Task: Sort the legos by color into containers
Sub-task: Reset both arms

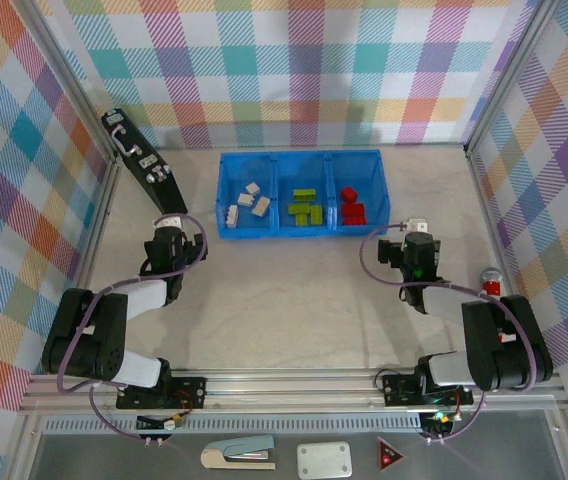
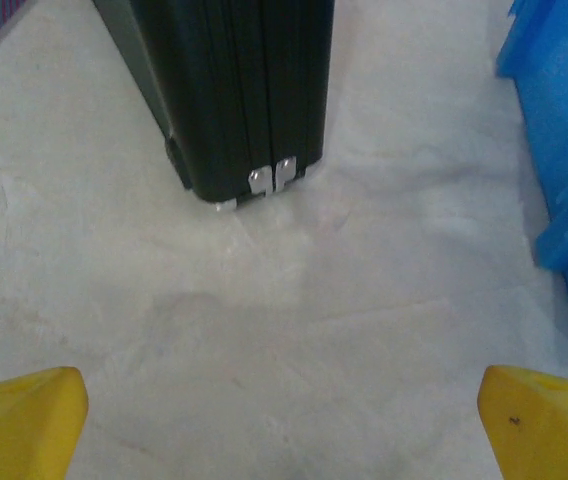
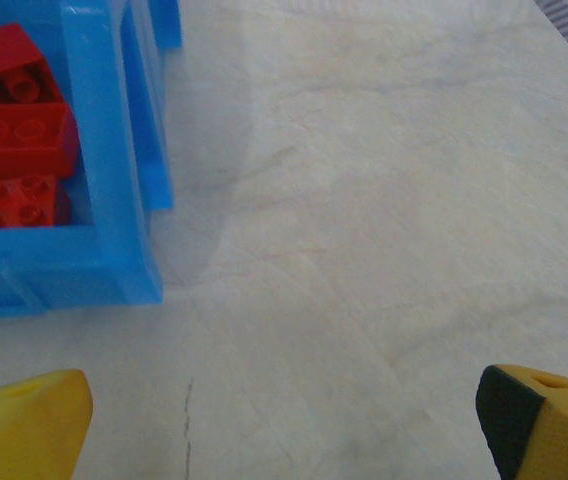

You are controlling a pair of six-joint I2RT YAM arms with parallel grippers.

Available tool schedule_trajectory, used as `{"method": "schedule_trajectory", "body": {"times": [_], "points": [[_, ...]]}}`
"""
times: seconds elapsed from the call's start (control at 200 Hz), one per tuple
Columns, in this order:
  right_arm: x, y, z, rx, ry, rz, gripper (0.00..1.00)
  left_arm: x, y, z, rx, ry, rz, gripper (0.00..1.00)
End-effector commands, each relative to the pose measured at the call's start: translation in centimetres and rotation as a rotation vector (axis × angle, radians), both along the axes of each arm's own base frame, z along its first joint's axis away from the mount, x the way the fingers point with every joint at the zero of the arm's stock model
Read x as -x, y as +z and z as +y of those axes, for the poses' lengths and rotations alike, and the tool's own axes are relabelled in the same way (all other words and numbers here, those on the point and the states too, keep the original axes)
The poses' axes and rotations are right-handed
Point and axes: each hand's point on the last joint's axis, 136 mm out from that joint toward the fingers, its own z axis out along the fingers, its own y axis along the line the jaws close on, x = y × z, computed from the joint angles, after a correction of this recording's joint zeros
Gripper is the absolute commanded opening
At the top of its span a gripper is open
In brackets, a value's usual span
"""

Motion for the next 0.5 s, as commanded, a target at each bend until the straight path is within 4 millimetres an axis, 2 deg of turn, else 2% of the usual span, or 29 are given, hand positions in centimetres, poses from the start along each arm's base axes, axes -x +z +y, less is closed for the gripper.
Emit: {"method": "schedule_trajectory", "body": {"times": [0.0,0.085,0.145,0.29,0.495], "points": [[-2.3,3.4,0.6,-0.011,0.050,-0.153,0.99,-1.2,1.7,-0.1,-0.014,-0.025,-0.137,1.00],[-2.6,2.3,0.7,-0.065,0.085,-0.156,0.99,-1.4,0.8,-0.6,-0.002,-0.058,-0.146,1.00],[-3.0,2.4,0.8,-0.075,0.097,-0.175,0.99,-1.3,0.1,-0.8,0.002,-0.076,-0.151,1.00],[-2.8,1.1,0.6,-0.115,0.122,-0.163,0.99,-1.5,-0.2,-1.3,0.021,-0.124,-0.134,1.00],[-3.1,1.0,0.4,-0.120,0.108,-0.153,0.99,-1.7,-0.4,-1.6,0.039,-0.147,-0.120,1.00]]}}
